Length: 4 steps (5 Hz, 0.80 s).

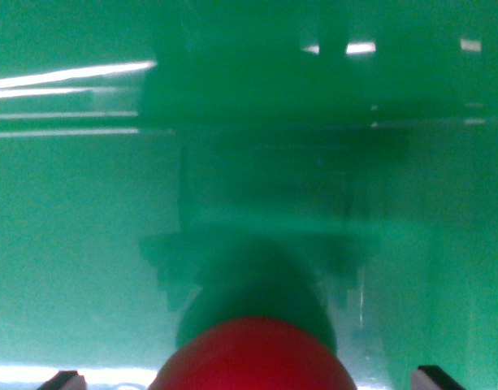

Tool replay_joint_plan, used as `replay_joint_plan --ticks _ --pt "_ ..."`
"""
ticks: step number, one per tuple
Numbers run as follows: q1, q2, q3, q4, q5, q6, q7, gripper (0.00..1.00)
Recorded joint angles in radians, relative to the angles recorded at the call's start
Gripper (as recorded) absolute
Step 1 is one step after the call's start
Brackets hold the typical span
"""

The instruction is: Pick fruit

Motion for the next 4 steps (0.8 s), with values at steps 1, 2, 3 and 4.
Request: replay_joint_plan --ticks 1,2,3,4 --pt "0.0000 0.000 0.000 0.000 0.0000 0.000 0.000 0.00" --pt "-0.0010 0.009 -0.001 -0.018 0.0008 -0.020 -0.003 0.00" --pt "-0.0010 0.009 -0.001 -0.018 0.0008 -0.020 -0.003 0.00" --pt "-0.0018 0.016 -0.002 -0.033 0.0015 -0.036 -0.006 0.00"
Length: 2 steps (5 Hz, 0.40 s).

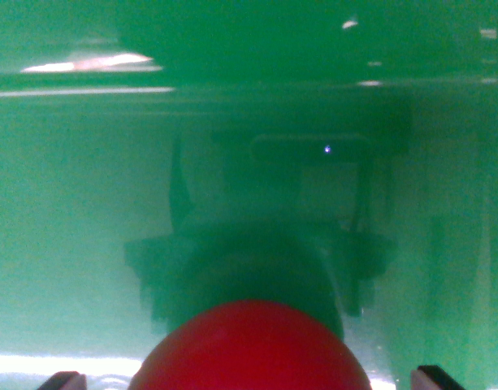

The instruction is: Pick fruit

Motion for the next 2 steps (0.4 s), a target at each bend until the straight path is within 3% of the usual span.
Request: replay_joint_plan --ticks 2 --pt "-0.0004 0.004 0.000 -0.008 0.0004 -0.009 -0.001 0.00"
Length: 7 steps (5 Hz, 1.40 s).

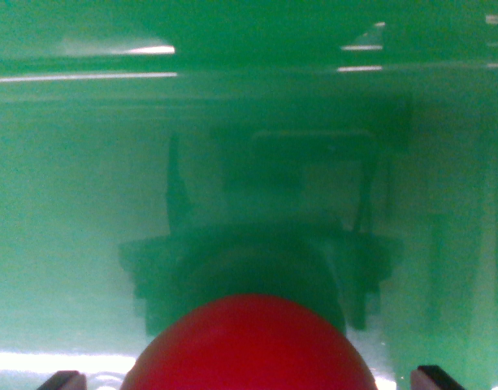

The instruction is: Pick fruit

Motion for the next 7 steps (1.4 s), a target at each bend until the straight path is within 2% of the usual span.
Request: replay_joint_plan --ticks 6,7 --pt "-0.0001 0.001 0.000 -0.003 0.0001 -0.003 0.000 0.00" --pt "-0.0001 0.001 0.000 -0.003 0.0001 -0.003 0.000 1.00"
